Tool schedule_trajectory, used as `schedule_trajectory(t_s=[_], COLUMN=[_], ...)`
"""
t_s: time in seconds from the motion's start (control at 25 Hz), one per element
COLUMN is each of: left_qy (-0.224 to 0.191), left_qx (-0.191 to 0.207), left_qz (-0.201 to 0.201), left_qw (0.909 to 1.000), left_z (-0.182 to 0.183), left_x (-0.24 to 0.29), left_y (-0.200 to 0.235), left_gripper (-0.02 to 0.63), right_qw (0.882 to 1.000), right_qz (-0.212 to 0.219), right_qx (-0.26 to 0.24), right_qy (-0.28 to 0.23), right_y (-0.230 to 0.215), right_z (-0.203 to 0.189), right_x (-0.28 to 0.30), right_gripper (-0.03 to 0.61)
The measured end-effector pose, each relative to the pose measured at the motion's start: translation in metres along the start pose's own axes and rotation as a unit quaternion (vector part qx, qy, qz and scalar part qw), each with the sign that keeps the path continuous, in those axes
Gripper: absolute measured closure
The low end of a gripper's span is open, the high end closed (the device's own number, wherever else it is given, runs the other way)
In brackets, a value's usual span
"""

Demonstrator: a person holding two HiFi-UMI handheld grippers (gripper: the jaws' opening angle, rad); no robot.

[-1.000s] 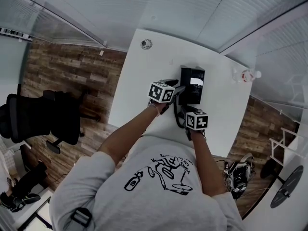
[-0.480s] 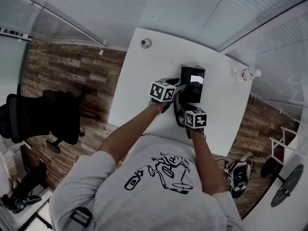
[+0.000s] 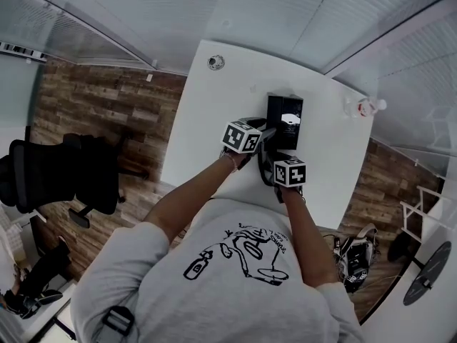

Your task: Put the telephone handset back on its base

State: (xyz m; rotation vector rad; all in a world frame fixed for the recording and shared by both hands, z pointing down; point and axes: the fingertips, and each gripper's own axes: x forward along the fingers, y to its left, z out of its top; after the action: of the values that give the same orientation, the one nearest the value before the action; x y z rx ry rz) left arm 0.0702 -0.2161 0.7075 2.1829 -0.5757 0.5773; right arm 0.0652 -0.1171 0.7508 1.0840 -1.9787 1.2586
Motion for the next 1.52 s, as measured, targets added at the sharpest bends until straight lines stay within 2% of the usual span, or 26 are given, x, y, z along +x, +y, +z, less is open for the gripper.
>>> schedule_trajectory(t_s=[0.36, 0.68, 0.88, 1.16, 1.52], left_qy=[0.011, 0.027, 0.024, -0.022, -0.100], left_qx=[0.011, 0.015, 0.025, 0.018, -0.003], left_qz=[0.010, 0.026, 0.038, 0.062, 0.064], left_qw=[0.9998, 0.9992, 0.9987, 0.9977, 0.9929], left_z=[-0.017, -0.023, -0.023, -0.024, -0.017], left_x=[0.005, 0.009, 0.005, -0.021, -0.072], left_y=[-0.002, 0.002, 0.002, -0.006, -0.048], left_gripper=[0.431, 0.431, 0.431, 0.431, 0.459], right_qw=[0.999, 0.999, 0.999, 0.995, 0.977], right_qz=[-0.025, -0.027, -0.028, -0.050, -0.097], right_qx=[0.006, 0.015, -0.003, -0.006, -0.082], right_qy=[-0.019, -0.019, -0.025, -0.088, -0.169], right_y=[-0.014, -0.016, -0.017, -0.034, -0.040], right_z=[0.005, 0.004, 0.002, 0.015, 0.043], right_x=[0.002, 0.005, -0.007, -0.050, -0.137], right_gripper=[0.569, 0.568, 0.566, 0.548, 0.548])
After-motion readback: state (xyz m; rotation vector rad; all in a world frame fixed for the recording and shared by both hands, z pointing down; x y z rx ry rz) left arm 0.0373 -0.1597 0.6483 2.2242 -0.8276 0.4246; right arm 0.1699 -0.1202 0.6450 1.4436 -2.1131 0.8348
